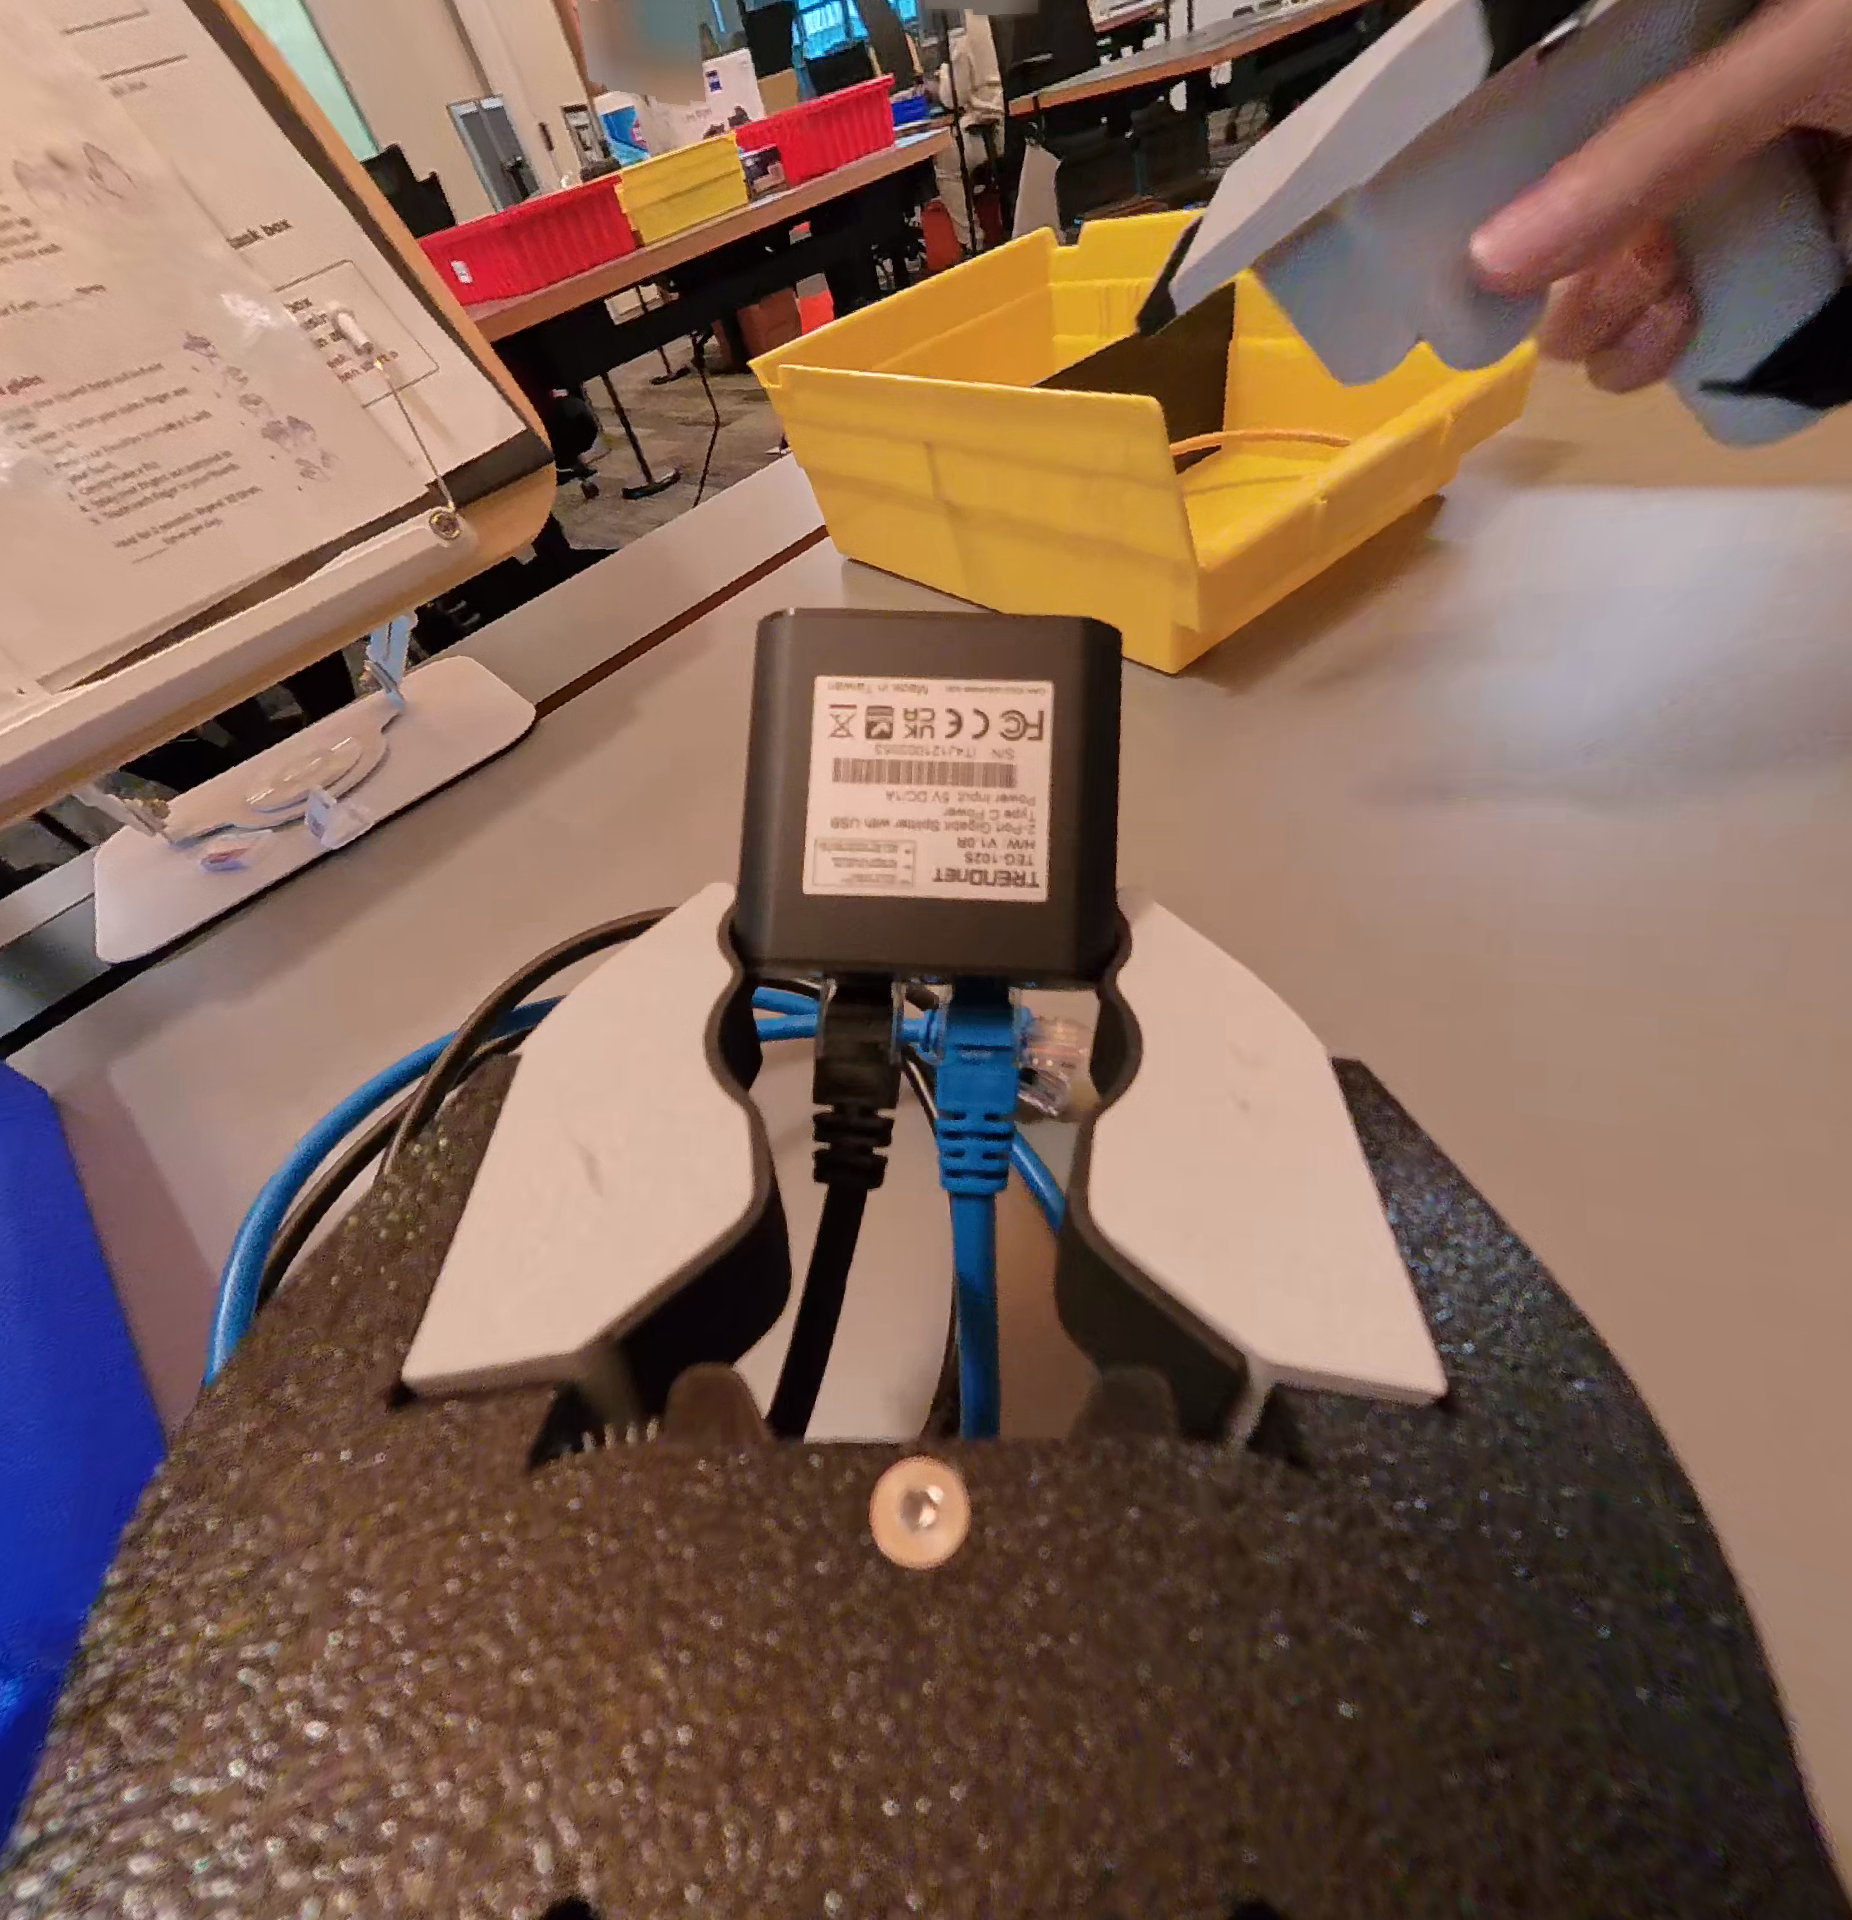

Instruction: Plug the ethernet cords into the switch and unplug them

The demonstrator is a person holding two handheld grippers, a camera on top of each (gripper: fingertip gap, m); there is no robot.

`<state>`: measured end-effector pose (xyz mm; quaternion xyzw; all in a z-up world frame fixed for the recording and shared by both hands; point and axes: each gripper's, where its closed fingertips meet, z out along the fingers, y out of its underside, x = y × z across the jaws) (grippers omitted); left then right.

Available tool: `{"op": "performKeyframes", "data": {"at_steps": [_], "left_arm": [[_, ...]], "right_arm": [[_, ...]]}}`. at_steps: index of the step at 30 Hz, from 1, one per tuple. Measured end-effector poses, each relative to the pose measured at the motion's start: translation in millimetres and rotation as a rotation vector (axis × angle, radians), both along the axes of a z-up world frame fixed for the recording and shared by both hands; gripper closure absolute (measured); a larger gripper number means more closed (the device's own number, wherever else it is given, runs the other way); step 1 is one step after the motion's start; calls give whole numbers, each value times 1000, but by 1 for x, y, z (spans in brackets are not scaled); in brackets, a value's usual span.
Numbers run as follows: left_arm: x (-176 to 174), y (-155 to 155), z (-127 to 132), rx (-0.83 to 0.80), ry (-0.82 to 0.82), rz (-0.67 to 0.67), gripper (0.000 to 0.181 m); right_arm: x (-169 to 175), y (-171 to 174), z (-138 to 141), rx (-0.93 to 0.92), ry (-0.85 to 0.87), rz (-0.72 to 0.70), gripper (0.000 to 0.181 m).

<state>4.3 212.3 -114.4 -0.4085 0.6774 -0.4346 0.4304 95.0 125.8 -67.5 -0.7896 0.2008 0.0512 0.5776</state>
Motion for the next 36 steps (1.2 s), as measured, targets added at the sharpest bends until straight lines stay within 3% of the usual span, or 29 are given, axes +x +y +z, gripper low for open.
{"op": "performKeyframes", "data": {"at_steps": [1,4,7,8,10,11,13,19,24,28,32,34,36], "left_arm": [[-1,-2,0,16,2,-22,120],[-6,-12,4,59,17,-92,120],[-10,-17,16,89,-5,-97,120],[-10,-19,19,104,-14,-96,120],[-11,-23,22,135,-37,-91,120],[-10,-24,23,152,-55,-76,120],[-10,-26,22,201,-68,-87,119],[-46,-49,21,195,101,-432,110],[-73,-46,38,178,122,-550,133],[-81,-51,34,114,145,-639,148],[-75,-52,33,126,118,-614,152],[-72,-49,36,121,95,-597,155],[-68,-44,44,-5,86,-583,158]], "right_arm": [[-26,14,-1,52,59,71,113],[-89,48,-10,166,271,217,109],[-121,67,-5,307,410,294,114],[-121,71,-1,361,426,278,121],[-121,72,11,455,441,283,150],[-120,72,11,448,421,286,153],[-121,67,4,346,299,315,156],[-132,39,7,16,-231,486,156],[-162,29,8,-139,-629,725,156],[-175,34,10,-183,-726,821,156],[-179,40,10,-213,-738,854,153],[-174,44,14,-196,-733,816,150],[-161,51,25,-133,-694,685,147]]}}
